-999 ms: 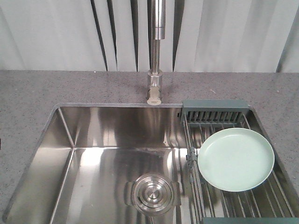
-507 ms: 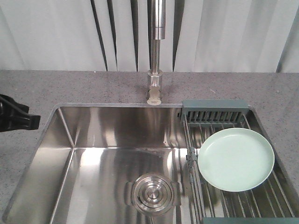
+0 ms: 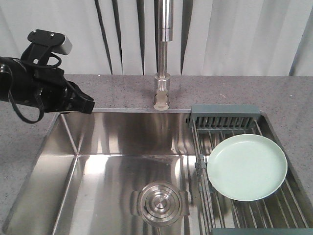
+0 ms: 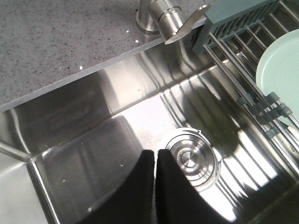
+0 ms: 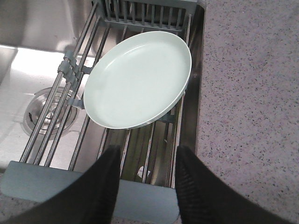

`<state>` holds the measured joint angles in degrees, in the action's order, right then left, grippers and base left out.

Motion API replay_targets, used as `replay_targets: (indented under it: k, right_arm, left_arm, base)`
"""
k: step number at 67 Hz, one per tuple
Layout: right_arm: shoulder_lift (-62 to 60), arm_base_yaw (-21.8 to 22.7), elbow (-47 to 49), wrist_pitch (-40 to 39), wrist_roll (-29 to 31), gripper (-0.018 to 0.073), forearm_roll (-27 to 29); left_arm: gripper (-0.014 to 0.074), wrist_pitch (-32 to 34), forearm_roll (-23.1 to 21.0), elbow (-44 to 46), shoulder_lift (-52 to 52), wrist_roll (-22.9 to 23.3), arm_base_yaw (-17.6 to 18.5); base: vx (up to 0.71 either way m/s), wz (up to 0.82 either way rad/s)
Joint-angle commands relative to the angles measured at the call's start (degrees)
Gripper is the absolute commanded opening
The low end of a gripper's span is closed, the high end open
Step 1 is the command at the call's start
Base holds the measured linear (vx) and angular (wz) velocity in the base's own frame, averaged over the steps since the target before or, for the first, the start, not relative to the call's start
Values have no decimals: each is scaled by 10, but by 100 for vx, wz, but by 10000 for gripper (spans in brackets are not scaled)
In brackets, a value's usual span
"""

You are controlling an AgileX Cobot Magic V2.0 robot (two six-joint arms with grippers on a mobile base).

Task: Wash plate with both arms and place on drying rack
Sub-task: 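Reach the left gripper toward the faucet handle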

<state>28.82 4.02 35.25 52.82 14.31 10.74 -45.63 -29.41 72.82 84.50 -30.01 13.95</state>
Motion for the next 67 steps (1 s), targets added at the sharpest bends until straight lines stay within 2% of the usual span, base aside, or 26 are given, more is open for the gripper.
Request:
replay_targets:
  k: [1,8,17,31,42,50,67]
  right_arm:
    - [4,1,15,-30,6,278,5]
    - [4,1,15,-30,6,278,5]
    - [4,1,15,-30,6,278,5]
    - [4,1,15,-30,6,278,5]
    - [4,1,15,-30,6,278,5]
    - [4,1,15,-30,6,278,5]
    - [4,1,15,-30,6,278,5]
  left_arm:
    - [-8,0,-99,33,12,-72,-34]
    - [-8,-31,-211,37,42,-186,-74]
    - [-8,-52,-320,37,76,-323,-92]
    - [-8,-78,-441,37,118,-513,-90]
    - [-8,-149,-531,37,153,-623,-90]
    - [-8,-161,-562,37,168,-668,-86]
    - [-8,-114,-561,37,175,-743,-35]
  base:
    - [0,0]
    - [0,0]
    - [0,0]
    - [0,0]
    - [0,0]
    - [0,0]
    - [0,0]
